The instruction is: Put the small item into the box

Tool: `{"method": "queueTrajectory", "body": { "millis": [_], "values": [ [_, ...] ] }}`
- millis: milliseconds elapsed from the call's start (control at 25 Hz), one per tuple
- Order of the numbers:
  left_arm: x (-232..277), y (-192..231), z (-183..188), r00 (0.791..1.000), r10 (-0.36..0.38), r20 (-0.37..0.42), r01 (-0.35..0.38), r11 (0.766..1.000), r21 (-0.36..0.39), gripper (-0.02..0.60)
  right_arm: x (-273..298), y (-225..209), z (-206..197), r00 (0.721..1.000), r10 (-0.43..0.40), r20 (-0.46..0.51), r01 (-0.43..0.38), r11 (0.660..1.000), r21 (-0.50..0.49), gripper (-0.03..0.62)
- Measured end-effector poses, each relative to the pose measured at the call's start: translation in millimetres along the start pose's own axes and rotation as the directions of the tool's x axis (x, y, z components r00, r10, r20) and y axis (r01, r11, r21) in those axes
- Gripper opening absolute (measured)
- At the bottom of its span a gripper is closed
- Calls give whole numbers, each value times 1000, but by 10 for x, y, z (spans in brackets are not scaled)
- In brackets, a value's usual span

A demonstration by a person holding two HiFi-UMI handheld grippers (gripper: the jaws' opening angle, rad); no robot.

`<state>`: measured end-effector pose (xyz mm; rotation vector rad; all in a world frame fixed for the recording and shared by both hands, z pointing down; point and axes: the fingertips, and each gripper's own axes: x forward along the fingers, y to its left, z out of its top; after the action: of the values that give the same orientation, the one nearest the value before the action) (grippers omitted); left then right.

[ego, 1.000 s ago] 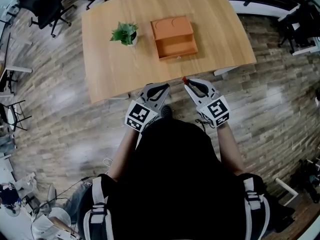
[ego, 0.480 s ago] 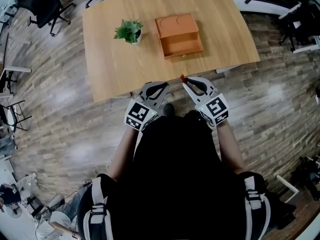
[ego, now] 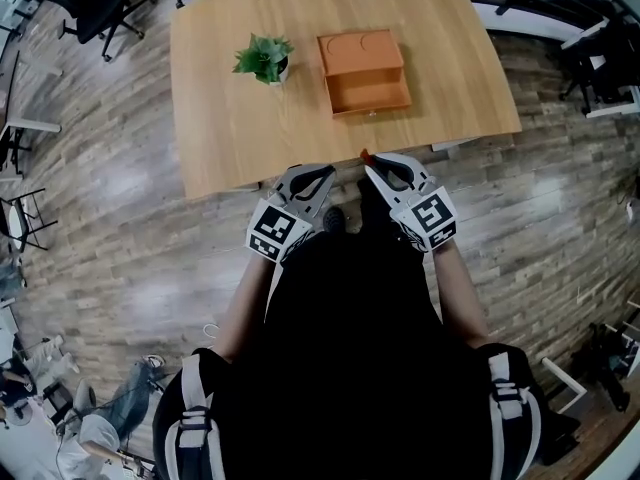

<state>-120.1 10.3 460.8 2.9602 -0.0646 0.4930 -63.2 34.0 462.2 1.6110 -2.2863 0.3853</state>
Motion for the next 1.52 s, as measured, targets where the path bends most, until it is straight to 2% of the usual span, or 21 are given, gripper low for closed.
{"method": "queueTrajectory", "body": {
  "millis": [680,1520],
  "values": [
    [501,421,248,999,50,-2,-50,999,-13,28,259,-681,61,999,42,-9,-42,999,0,67],
    [1242,1038,551,991,129,-14,-130,990,-49,28,725,-1652,91,988,146,-56,-147,989,-20,67]
  ]
}}
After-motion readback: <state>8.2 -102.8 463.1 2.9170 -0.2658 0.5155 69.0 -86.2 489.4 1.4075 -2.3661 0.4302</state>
